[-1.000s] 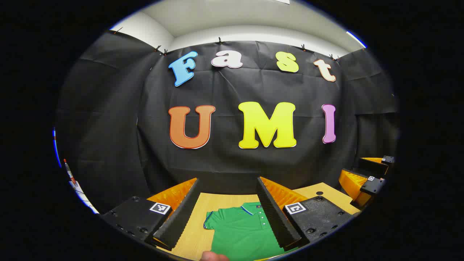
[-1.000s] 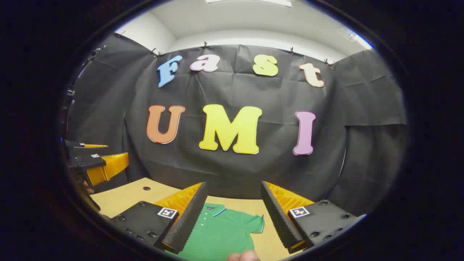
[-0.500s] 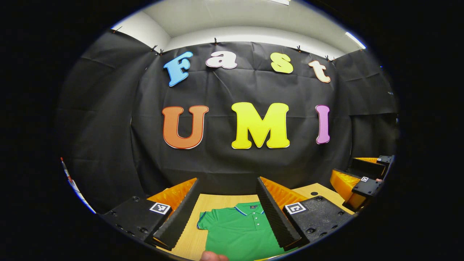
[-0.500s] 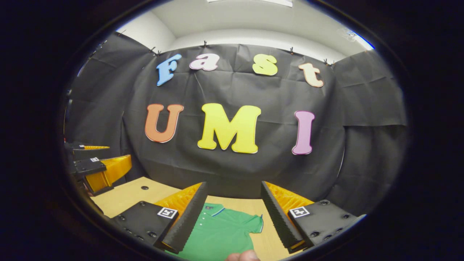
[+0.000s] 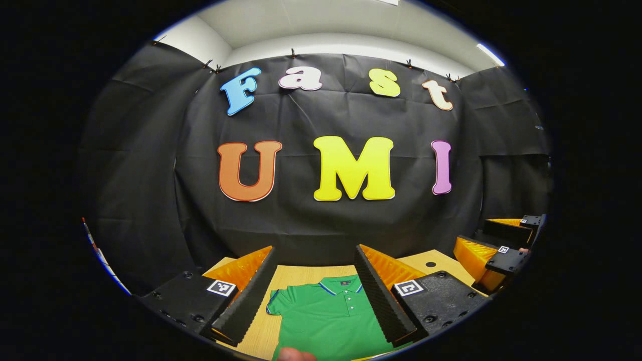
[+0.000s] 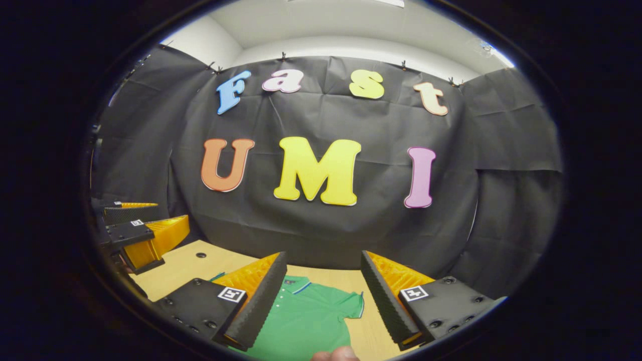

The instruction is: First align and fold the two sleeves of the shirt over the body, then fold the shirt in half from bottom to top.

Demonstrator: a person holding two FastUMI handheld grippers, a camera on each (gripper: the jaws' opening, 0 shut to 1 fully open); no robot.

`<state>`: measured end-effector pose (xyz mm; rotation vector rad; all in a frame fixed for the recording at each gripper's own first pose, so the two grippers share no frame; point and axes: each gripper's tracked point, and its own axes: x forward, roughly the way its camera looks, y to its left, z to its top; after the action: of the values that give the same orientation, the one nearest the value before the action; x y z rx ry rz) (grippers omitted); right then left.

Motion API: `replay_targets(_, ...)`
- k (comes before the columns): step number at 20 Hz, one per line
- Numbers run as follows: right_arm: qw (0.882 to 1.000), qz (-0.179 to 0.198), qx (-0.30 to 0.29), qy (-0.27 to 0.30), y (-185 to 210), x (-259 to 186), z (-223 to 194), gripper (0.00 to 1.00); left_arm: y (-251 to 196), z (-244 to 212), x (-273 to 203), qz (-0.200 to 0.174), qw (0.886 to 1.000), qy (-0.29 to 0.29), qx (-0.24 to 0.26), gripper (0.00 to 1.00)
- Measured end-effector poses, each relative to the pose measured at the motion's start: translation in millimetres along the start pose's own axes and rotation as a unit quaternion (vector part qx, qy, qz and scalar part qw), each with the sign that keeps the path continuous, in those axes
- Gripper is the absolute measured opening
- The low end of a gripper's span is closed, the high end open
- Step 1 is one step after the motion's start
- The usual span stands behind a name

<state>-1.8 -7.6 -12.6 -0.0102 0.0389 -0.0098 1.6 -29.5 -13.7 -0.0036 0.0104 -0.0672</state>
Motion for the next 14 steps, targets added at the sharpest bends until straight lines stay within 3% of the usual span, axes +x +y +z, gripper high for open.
replay_targets(6, 1.000, -0.008, -0.005, 0.021, -23, 16, -17, 0.93, -9, -4, 4, -0.011, 1.000, 0.004, 0.002, 0.99)
replay_targets(10, 0.998, -0.025, 0.001, 0.054, -56, 36, -48, 0.93, -9, -5, 7, -0.009, 1.000, 0.009, 0.012, 0.99)
replay_targets(14, 0.995, -0.019, 0.001, 0.096, -84, 71, -88, 0.96, -8, -19, 8, 0.004, 1.000, 0.029, 0.010, 0.99)
